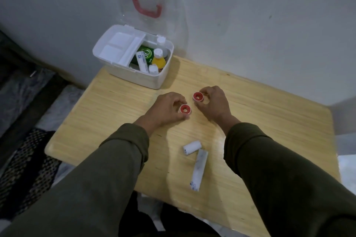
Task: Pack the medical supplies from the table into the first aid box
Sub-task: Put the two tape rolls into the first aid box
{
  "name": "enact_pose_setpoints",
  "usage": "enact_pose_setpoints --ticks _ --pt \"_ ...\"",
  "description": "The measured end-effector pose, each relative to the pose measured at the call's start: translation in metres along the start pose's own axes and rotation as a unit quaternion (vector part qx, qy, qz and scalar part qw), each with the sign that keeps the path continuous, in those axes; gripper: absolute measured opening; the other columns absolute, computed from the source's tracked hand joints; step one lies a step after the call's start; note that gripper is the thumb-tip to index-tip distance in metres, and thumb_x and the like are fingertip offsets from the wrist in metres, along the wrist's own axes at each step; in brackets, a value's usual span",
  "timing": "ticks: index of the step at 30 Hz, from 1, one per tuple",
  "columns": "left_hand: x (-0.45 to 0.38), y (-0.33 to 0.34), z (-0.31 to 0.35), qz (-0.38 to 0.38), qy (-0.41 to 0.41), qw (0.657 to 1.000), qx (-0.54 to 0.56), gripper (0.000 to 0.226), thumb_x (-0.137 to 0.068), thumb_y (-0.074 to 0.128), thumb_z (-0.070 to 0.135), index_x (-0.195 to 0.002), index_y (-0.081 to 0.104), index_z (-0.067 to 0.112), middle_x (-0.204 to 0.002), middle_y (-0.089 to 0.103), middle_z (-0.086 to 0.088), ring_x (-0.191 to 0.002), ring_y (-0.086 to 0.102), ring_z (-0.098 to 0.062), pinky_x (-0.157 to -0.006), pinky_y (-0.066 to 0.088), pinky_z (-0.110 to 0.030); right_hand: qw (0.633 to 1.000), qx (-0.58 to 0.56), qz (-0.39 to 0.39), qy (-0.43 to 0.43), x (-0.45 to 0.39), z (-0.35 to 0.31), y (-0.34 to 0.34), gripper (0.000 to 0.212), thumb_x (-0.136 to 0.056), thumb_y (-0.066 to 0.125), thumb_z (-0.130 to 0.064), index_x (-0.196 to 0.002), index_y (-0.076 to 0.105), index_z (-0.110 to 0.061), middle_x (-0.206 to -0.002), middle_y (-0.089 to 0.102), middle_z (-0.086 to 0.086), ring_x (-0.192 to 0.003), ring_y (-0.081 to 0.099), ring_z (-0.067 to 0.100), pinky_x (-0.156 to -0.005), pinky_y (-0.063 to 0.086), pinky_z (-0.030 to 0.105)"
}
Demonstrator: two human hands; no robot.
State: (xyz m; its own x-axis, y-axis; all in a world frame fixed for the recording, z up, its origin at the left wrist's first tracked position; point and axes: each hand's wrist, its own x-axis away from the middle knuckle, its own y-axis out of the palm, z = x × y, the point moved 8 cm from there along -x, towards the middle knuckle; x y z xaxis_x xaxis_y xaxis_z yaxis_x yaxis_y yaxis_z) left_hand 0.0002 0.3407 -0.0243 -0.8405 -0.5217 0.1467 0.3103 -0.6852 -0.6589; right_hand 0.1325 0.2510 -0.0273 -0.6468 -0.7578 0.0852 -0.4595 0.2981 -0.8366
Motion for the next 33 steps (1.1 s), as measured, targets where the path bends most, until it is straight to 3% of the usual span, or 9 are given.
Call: enact_pose_setpoints --ticks 7,12,16,20,27,33 --pt "0.0 -0.01 0.004 0.029 0.008 1.0 -0.009 0.043 -0.067 0.083 0.031 -0.104 0.07 0.015 -0.116 0.064 0.002 -0.105 0.058 -0.009 -0.087 0.037 -0.012 1.0 -0.013 0.007 0.007 0.001 -0.005 -0.011 0.037 -0.078 0.073 -0.029 -0.109 0.06 -0.013 -0.118 0.053 0.008 -0.109 0.052 0.022 -0.09 0.048 0.034" --pt "-0.003 -0.029 0.025 0.045 0.038 0.998 -0.009 0.044 -0.067 0.083 0.029 -0.107 0.07 0.015 -0.12 0.063 0.0 -0.106 0.059 -0.015 -0.096 0.049 -0.03 1.0 -0.003 0.026 0.006 0.001 -0.019 -0.04 0.039 -0.078 0.074 -0.028 -0.111 0.06 -0.013 -0.122 0.052 0.01 -0.113 0.05 0.024 -0.092 0.043 0.034" --pt "-0.004 -0.056 0.047 0.064 0.076 0.995 -0.019 0.045 -0.069 0.082 0.027 -0.109 0.067 0.013 -0.12 0.062 -0.003 -0.105 0.06 -0.017 -0.095 0.05 -0.033 0.998 0.008 0.055 -0.004 -0.004 -0.039 -0.069 0.04 -0.077 0.074 -0.03 -0.111 0.059 -0.014 -0.123 0.052 0.008 -0.113 0.051 0.023 -0.093 0.045 0.035" --pt "-0.006 -0.093 0.063 0.09 0.096 0.991 -0.023 0.045 -0.071 0.081 0.024 -0.11 0.067 0.009 -0.12 0.063 -0.005 -0.109 0.058 -0.015 -0.093 0.046 -0.021 0.996 0.002 0.085 -0.018 -0.012 -0.07 -0.096 0.041 -0.077 0.075 -0.031 -0.111 0.059 -0.015 -0.123 0.052 0.008 -0.112 0.051 0.023 -0.092 0.045 0.035" --pt "-0.011 -0.183 0.057 0.152 0.097 0.983 -0.048 0.044 -0.07 0.081 0.031 -0.109 0.069 0.014 -0.12 0.059 0.003 -0.102 0.052 -0.007 -0.086 0.04 -0.019 0.99 -0.013 0.122 -0.072 -0.034 -0.147 -0.116 0.038 -0.077 0.074 -0.034 -0.107 0.061 -0.015 -0.118 0.054 0.007 -0.108 0.052 0.021 -0.087 0.044 0.03" --pt "-0.031 -0.265 0.003 0.187 0.082 0.976 -0.075 0.041 -0.068 0.082 0.033 -0.104 0.072 0.017 -0.122 0.058 0.0 -0.113 0.054 -0.015 -0.093 0.036 -0.022 0.988 -0.016 0.129 -0.08 -0.062 -0.213 -0.09 0.038 -0.074 0.076 -0.033 -0.106 0.061 -0.016 -0.114 0.056 0.008 -0.107 0.052 0.022 -0.09 0.046 0.032"
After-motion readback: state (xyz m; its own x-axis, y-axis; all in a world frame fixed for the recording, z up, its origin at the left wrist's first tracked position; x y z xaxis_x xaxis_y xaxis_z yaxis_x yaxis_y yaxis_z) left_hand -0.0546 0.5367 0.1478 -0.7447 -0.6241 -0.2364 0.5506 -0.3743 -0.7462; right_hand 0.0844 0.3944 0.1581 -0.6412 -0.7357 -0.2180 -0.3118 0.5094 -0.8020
